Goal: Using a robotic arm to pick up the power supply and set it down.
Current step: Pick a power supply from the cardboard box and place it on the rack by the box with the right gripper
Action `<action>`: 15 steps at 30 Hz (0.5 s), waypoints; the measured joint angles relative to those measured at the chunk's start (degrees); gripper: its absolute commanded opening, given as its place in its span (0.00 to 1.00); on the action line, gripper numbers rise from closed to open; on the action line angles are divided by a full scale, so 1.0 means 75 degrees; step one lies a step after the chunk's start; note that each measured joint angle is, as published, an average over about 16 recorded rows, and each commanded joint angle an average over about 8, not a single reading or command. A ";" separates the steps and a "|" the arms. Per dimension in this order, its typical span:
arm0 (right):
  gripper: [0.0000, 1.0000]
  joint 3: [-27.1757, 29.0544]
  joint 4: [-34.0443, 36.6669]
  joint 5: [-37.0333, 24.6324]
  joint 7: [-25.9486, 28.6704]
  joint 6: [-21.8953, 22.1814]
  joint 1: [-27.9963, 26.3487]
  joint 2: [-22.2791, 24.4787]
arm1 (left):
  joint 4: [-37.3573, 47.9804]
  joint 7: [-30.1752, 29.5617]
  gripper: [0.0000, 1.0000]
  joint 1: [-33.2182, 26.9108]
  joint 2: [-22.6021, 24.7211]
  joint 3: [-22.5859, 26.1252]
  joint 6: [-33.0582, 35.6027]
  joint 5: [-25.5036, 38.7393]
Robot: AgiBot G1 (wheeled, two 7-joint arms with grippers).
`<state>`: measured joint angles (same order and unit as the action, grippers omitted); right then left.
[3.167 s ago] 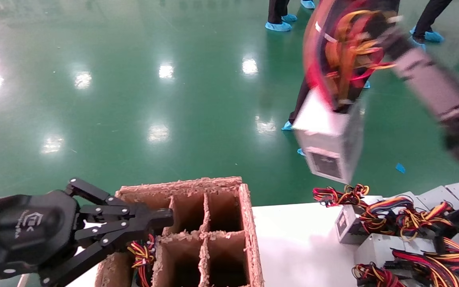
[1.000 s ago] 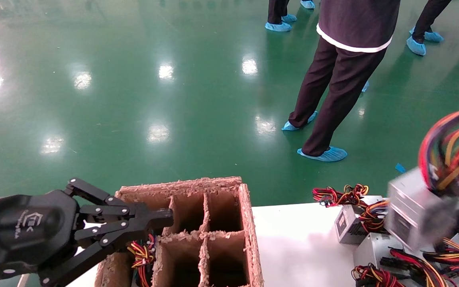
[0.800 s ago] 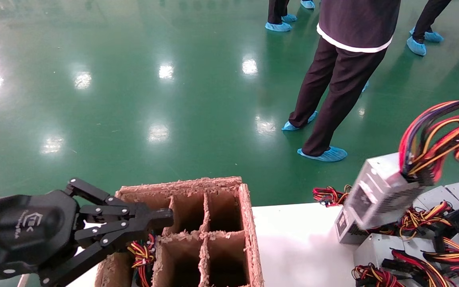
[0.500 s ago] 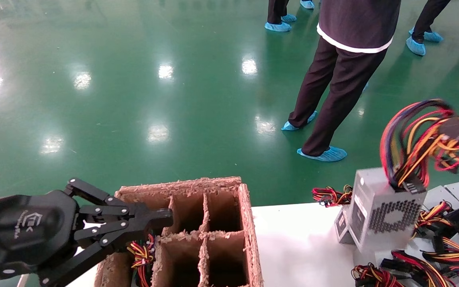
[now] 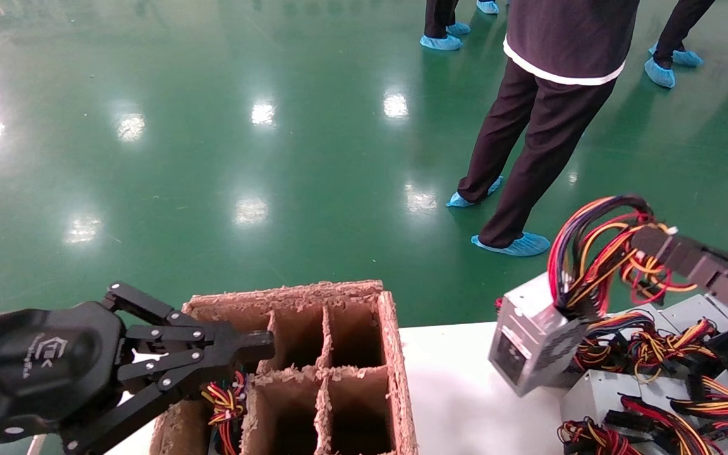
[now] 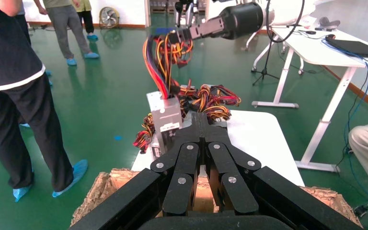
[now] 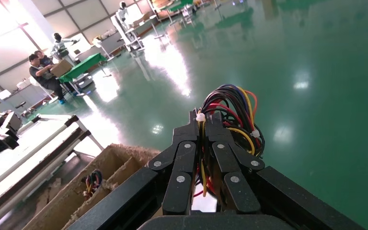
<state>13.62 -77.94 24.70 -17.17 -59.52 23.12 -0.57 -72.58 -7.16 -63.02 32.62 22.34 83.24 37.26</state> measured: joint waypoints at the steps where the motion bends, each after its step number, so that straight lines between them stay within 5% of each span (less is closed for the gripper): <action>1: 0.00 -0.0082 0.0000 0.0140 -0.0063 0.0007 0.0100 0.0127 | 0.0000 0.0000 0.00 0.0000 0.0000 0.0000 0.0000 0.0000; 15: 0.00 0.0435 0.0211 0.2756 -0.1325 0.0077 0.3329 0.2381 | 0.0000 0.0000 0.00 0.0000 0.0000 0.0001 0.0000 -0.0001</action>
<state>16.88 -76.36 45.37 -27.11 -58.94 48.09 17.29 -72.58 -7.15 -63.02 32.62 22.35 83.23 37.26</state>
